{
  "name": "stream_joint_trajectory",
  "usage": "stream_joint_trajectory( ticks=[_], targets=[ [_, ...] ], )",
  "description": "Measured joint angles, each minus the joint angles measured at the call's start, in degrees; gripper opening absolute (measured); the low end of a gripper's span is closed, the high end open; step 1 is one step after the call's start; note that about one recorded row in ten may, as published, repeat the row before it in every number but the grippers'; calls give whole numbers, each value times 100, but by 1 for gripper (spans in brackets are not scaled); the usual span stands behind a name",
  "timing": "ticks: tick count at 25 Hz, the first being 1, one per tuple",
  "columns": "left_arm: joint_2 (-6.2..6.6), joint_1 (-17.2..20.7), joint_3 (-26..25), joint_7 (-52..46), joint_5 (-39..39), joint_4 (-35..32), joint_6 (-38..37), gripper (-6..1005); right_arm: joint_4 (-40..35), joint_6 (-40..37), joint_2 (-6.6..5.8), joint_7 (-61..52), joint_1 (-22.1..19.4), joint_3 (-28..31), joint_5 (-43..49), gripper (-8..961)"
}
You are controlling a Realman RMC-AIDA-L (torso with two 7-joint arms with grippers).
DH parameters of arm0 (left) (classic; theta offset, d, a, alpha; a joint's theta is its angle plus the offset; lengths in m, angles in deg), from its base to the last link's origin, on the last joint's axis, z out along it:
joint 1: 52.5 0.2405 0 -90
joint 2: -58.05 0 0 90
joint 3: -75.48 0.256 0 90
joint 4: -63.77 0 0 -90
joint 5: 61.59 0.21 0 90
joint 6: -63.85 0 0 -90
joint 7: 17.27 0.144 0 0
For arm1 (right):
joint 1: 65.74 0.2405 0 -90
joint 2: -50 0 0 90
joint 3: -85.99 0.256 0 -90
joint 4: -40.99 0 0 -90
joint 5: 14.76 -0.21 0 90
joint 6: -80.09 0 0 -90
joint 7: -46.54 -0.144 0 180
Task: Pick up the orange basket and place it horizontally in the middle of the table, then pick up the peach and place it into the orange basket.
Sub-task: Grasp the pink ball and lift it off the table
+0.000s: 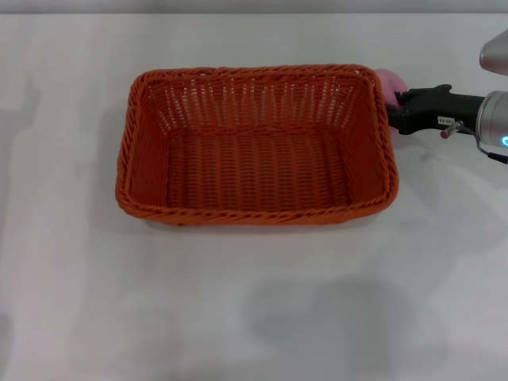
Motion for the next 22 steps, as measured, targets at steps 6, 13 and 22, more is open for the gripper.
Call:
stream_joint_trajectory(
  ticks=[6, 13, 22],
  targets=[
    [0, -42, -21, -1, 2, -25, 5, 851, -2, -70, -1, 0, 13, 0, 0, 273],
    [0, -75, -26, -1, 2, -47, 17, 850, -52, -85, 7, 0, 18, 25, -39, 260],
    [0, -155, -80, -1, -16, -144, 17, 851, -204, -259, 4, -25, -11, 68, -133, 258]
  ],
)
